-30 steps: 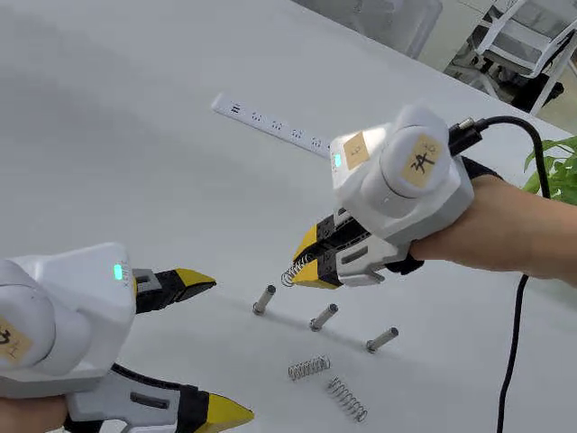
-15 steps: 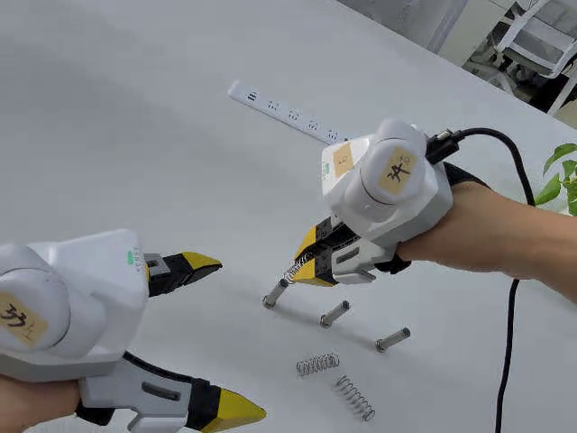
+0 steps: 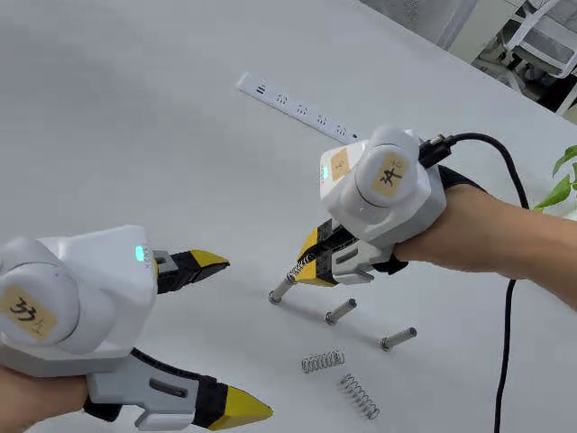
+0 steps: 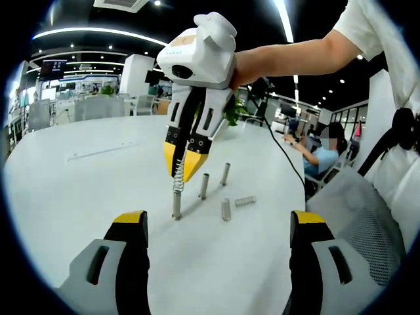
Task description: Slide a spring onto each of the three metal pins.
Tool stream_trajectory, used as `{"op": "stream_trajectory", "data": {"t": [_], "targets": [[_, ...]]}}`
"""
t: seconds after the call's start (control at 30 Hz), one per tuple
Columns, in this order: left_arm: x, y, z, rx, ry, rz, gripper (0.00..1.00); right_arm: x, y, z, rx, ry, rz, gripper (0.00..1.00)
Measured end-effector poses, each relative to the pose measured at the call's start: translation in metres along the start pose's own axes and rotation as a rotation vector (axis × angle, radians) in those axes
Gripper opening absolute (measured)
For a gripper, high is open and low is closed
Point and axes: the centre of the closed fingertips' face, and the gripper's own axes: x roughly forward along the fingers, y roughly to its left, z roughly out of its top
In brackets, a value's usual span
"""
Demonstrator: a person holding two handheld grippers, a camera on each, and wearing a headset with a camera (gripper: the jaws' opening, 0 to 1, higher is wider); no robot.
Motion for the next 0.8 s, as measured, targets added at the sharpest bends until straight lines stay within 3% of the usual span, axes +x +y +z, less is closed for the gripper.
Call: {"op": "stream_trajectory", "data": {"t": [0.8], "targets": [[0.001, 0.002, -0.003, -0.016, -0.009, -0.004, 0.87, 0.013, -0.001, -0.003, -0.003, 0.013, 0.025, 0.07]]}}
